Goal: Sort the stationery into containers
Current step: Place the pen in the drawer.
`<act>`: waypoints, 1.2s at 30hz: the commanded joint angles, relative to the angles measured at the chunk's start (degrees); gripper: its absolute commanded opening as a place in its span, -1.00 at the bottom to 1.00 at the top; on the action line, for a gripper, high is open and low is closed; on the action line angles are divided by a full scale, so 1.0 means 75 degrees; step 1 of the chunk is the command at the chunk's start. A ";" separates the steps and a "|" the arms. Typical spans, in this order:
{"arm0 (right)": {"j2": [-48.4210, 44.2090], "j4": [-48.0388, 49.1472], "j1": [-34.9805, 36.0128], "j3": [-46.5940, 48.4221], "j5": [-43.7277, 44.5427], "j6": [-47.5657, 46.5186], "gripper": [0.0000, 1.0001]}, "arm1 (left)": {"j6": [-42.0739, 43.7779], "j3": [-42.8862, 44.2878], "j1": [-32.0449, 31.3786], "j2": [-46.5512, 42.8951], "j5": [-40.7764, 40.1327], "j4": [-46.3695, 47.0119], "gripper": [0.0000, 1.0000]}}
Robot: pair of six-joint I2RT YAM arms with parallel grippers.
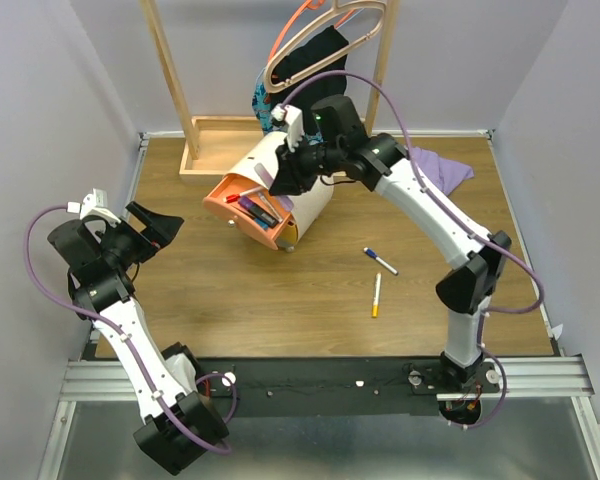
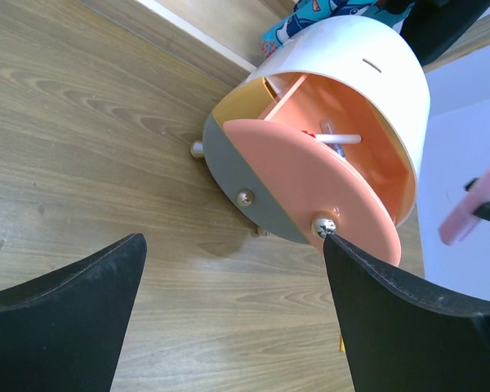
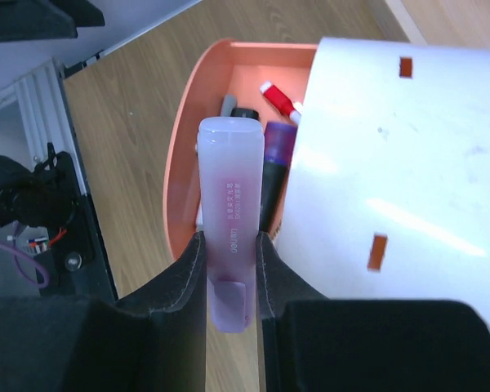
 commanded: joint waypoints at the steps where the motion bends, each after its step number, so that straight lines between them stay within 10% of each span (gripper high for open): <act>1: 0.0669 0.0228 0.0408 0.0841 -0.0119 0.0403 -0.76 | -0.0009 0.0176 -0.0017 -0.0203 0.0144 -0.0010 0.97; 24: 0.0202 0.0405 0.0772 0.0398 0.1262 0.0243 0.07 | -0.0302 0.0035 -0.0017 -0.0005 0.0167 0.0518 0.97; 36: -0.2986 -0.0721 -0.1700 -0.5059 0.2434 -0.0518 0.06 | -0.0232 0.0282 -0.0017 0.0031 0.0215 0.0377 0.97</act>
